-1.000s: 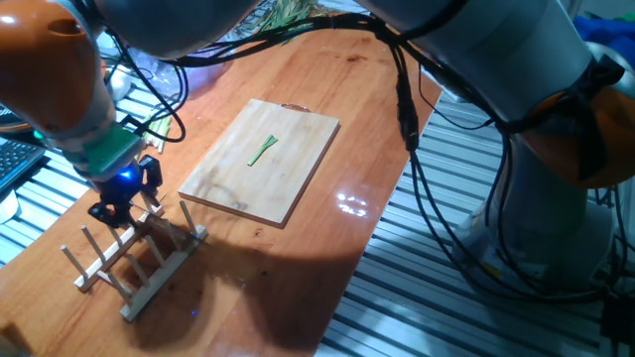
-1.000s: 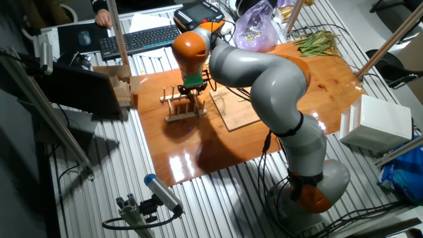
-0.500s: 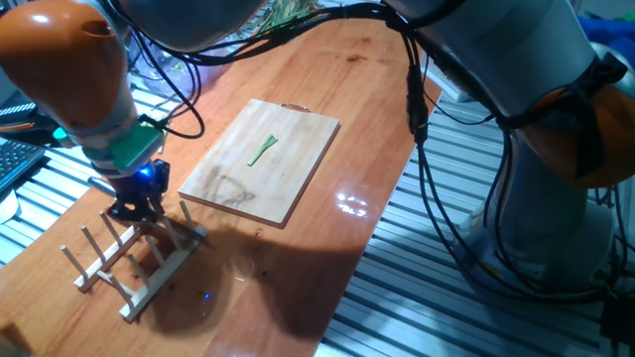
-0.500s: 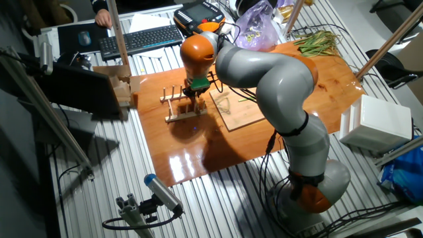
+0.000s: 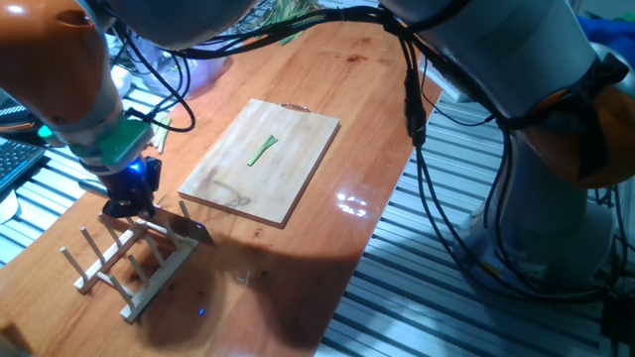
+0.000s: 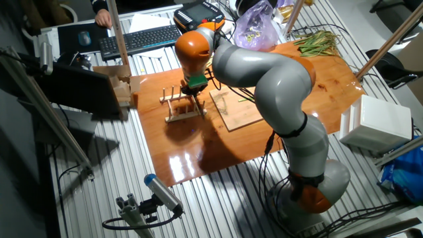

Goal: Chop the green garlic

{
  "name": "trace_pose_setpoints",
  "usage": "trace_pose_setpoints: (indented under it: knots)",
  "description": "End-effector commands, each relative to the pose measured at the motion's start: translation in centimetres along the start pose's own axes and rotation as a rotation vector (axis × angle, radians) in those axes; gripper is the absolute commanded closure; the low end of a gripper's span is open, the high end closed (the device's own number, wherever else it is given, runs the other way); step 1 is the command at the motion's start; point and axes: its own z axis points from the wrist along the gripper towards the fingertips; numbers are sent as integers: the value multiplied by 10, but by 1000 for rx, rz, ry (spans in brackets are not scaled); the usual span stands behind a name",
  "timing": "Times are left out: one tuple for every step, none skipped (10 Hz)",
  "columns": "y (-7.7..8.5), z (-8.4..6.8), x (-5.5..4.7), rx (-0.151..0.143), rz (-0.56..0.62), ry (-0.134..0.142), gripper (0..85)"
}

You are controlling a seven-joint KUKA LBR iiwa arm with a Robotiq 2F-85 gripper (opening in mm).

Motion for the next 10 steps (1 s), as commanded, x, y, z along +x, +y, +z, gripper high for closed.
trace_pose_setpoints:
  knots:
    - [-2, -16, 0, 5, -1, 8, 850]
    - [-8, -42, 1, -13, 14, 31, 850]
    - [-14, -63, 0, -28, 13, 51, 850]
    - [-18, -81, 0, -38, 12, 55, 850]
    - [-21, -92, 5, -46, 3, 46, 850]
    - [-23, -99, 11, -56, -4, 24, 850]
    - [-27, -104, 16, -64, -5, 19, 850]
    - [-34, -108, 19, -67, -6, 15, 850]
    - [-43, -110, 21, -81, -6, 13, 850]
    - [-52, -110, 22, -77, -14, -1, 850]
